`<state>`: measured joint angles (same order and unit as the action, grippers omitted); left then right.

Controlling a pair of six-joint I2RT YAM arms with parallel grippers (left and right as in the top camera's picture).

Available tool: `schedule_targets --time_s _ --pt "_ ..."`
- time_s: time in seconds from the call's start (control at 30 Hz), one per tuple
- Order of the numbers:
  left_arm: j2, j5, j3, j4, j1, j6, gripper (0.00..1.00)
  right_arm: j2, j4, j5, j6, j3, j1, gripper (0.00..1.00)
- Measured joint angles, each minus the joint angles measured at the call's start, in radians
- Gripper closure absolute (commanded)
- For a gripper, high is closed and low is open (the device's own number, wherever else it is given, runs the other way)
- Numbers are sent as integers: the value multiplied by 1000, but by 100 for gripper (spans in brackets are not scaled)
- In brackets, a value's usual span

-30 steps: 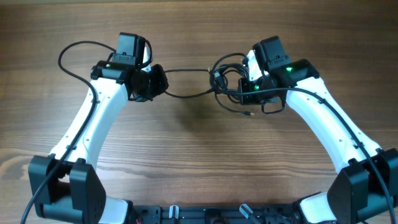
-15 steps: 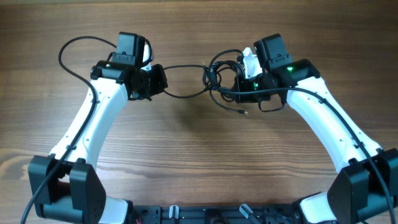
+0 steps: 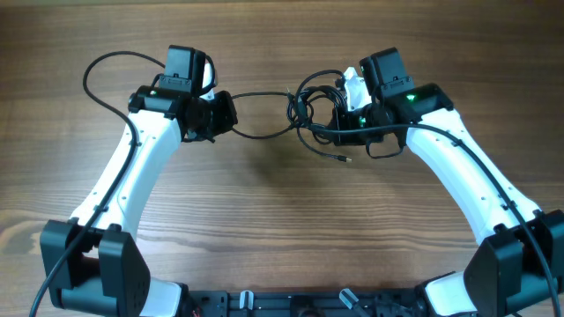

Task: Untangle cables

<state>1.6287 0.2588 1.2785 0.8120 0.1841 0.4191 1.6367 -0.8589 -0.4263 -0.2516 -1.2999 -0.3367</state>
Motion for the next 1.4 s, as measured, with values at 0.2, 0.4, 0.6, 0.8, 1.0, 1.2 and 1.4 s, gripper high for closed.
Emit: schedule_targets --time_s 0.2,0.4,0.6,0.8,1.0,1.2,1.4 --pt "0 0 0 3 0 0 95 0 0 0 0 0 0 96" --pt "0 0 0 3 0 -1 88 0 0 0 0 0 0 96" --pt "0 0 0 -19 -1 -11 80 0 11 0 -1 0 -5 96" --pt "-35 53 14 -31 -43 -101 59 0 25 0 -17 0 -34 95" --pt "-182 83 42 -9 -69 -152 58 0 31 -42 -27 0 -34 96" --pt "-183 85 45 11 -68 -156 54 0 37 -312 92 0 -34 96" --pt "-170 173 45 10 -62 -156 60 0 38 -325 141 0 -34 95"
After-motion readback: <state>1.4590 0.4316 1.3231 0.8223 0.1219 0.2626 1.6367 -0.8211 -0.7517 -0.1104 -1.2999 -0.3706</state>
